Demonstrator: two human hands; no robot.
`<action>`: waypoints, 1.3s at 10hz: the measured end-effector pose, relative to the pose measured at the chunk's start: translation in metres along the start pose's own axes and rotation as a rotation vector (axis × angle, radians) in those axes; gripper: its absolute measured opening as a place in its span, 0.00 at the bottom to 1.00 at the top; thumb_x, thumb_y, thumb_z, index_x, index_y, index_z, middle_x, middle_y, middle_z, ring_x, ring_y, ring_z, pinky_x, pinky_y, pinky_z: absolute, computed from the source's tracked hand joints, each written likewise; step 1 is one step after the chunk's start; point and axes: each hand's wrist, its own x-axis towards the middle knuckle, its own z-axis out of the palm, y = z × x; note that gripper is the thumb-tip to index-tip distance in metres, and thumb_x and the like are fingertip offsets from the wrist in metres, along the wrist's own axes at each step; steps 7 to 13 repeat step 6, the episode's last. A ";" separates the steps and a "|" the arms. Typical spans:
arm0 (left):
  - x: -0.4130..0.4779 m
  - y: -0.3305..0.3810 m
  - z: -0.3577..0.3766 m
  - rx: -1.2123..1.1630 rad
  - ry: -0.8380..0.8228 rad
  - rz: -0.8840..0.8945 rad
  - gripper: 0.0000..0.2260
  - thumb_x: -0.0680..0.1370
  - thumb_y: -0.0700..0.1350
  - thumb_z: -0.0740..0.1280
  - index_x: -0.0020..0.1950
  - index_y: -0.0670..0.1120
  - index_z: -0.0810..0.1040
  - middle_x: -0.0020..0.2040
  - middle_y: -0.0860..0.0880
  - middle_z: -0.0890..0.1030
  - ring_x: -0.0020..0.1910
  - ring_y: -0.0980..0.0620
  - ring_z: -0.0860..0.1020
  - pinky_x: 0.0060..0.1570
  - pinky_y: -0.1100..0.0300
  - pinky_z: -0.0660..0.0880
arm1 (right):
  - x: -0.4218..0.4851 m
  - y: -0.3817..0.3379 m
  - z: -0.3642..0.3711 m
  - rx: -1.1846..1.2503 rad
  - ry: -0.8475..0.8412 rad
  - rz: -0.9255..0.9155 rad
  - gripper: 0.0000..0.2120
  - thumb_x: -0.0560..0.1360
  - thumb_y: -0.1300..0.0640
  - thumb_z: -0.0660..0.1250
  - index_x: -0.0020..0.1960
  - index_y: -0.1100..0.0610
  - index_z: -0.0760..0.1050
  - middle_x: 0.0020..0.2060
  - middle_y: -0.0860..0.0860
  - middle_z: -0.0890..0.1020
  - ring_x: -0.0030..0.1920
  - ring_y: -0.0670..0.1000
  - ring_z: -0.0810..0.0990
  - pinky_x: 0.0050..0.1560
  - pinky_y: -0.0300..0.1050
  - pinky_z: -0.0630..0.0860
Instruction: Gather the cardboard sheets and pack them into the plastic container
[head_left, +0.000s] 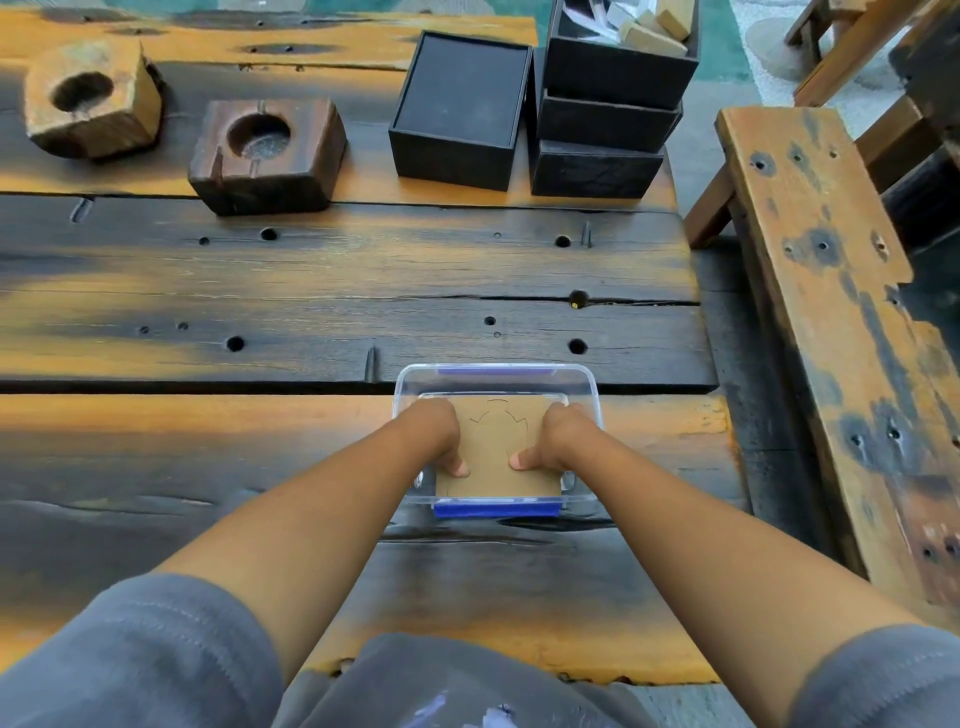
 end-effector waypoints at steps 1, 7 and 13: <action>-0.008 0.002 0.008 0.040 0.158 0.022 0.33 0.68 0.64 0.73 0.66 0.45 0.74 0.49 0.47 0.77 0.58 0.46 0.77 0.59 0.55 0.73 | -0.013 0.000 0.015 0.099 0.130 -0.021 0.58 0.64 0.40 0.78 0.77 0.67 0.49 0.73 0.61 0.64 0.70 0.59 0.69 0.66 0.51 0.69; -0.122 -0.057 0.056 -0.389 0.836 0.263 0.05 0.75 0.38 0.61 0.46 0.42 0.76 0.45 0.41 0.82 0.43 0.41 0.79 0.36 0.58 0.70 | -0.129 0.012 -0.004 0.094 0.447 -0.293 0.14 0.75 0.63 0.62 0.59 0.57 0.78 0.56 0.55 0.82 0.56 0.56 0.79 0.51 0.44 0.75; -0.122 -0.057 0.056 -0.389 0.836 0.263 0.05 0.75 0.38 0.61 0.46 0.42 0.76 0.45 0.41 0.82 0.43 0.41 0.79 0.36 0.58 0.70 | -0.129 0.012 -0.004 0.094 0.447 -0.293 0.14 0.75 0.63 0.62 0.59 0.57 0.78 0.56 0.55 0.82 0.56 0.56 0.79 0.51 0.44 0.75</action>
